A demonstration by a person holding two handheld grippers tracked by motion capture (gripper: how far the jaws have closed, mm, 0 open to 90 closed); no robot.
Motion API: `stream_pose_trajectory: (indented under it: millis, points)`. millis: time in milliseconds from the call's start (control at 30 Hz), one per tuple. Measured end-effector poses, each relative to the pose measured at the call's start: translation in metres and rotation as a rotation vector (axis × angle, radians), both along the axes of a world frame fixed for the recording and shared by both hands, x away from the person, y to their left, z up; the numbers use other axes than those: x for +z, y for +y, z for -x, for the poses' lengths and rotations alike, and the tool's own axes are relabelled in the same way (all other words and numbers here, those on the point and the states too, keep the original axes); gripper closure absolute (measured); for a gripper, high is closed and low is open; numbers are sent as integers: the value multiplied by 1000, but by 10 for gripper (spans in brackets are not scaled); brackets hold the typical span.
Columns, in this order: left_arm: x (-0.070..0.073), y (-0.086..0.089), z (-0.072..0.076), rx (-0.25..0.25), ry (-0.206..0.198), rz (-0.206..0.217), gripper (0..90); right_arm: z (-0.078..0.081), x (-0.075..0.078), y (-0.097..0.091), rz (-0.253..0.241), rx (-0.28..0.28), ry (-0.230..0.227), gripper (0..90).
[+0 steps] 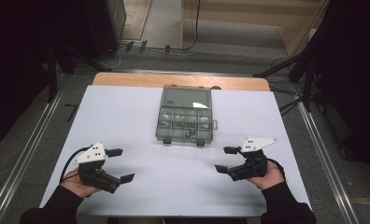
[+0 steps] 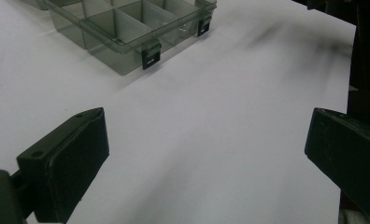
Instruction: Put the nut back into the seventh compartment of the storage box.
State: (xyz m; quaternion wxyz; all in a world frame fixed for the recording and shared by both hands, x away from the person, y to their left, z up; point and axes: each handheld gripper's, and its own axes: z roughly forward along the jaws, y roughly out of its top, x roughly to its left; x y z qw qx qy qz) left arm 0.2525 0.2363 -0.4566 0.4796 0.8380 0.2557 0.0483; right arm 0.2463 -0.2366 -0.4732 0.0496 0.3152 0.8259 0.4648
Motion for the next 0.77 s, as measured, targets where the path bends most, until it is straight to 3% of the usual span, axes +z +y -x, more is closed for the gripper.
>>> stream_pose_trajectory:
  millis: [767]
  points:
    - [0,1,0,-2,1,0,0,-1,-1,-1,0,3,6,195]
